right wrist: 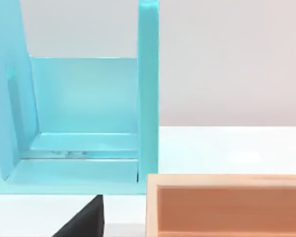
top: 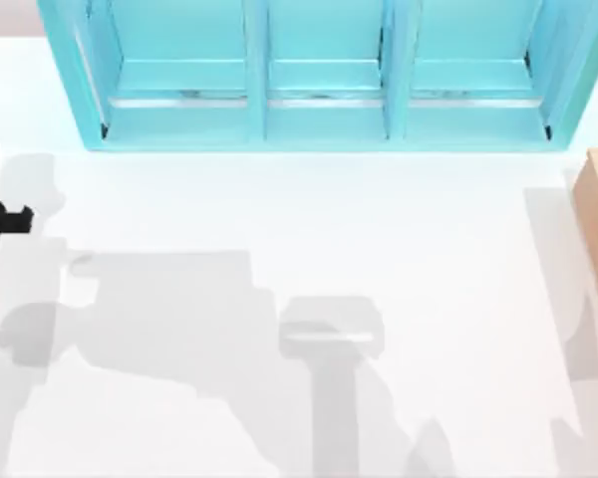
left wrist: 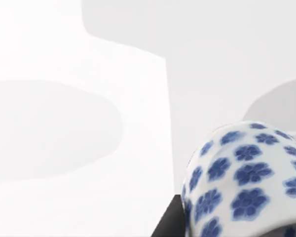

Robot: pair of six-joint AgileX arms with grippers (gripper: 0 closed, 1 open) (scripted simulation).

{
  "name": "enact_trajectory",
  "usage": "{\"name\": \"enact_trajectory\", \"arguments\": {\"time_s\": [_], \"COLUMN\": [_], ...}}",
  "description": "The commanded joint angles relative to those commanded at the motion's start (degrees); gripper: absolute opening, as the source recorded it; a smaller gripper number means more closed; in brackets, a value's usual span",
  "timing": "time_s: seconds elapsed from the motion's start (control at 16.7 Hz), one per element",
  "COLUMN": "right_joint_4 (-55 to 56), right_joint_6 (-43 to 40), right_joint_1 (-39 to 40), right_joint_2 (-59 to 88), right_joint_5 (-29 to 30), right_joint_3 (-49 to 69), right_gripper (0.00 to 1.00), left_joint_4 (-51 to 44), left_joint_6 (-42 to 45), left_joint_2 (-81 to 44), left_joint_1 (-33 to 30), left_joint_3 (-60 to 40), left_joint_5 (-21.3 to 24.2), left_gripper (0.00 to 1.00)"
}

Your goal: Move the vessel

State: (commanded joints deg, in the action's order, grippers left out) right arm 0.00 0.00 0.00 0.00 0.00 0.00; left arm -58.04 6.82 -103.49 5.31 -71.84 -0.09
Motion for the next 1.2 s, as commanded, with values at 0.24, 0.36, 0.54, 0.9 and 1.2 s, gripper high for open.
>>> {"name": "enact_trajectory", "arguments": {"time_s": [0.24,0.36,0.54,0.9,1.2], "right_joint_4": [0.00,0.00,0.00,0.00,0.00], "right_joint_6": [0.00,0.00,0.00,0.00,0.00], "right_joint_1": [0.00,0.00,0.00,0.00,0.00], "right_joint_2": [0.00,0.00,0.00,0.00,0.00], "right_joint_5": [0.00,0.00,0.00,0.00,0.00], "right_joint_3": [0.00,0.00,0.00,0.00,0.00], "right_gripper": [1.00,1.00,1.00,1.00,1.00], "left_joint_4": [7.32,7.71,7.71,7.71,7.71], "left_joint_6": [0.12,0.12,0.12,0.12,0.12], "left_joint_2": [-2.30,-2.48,-2.48,-2.48,-2.48], "left_joint_1": [0.20,0.23,0.23,0.23,0.23], "left_joint_3": [5.07,5.43,5.43,5.43,5.43], "left_joint_5": [0.05,0.06,0.06,0.06,0.06], "left_gripper": [0.00,0.00,0.08,0.53,0.90]}}
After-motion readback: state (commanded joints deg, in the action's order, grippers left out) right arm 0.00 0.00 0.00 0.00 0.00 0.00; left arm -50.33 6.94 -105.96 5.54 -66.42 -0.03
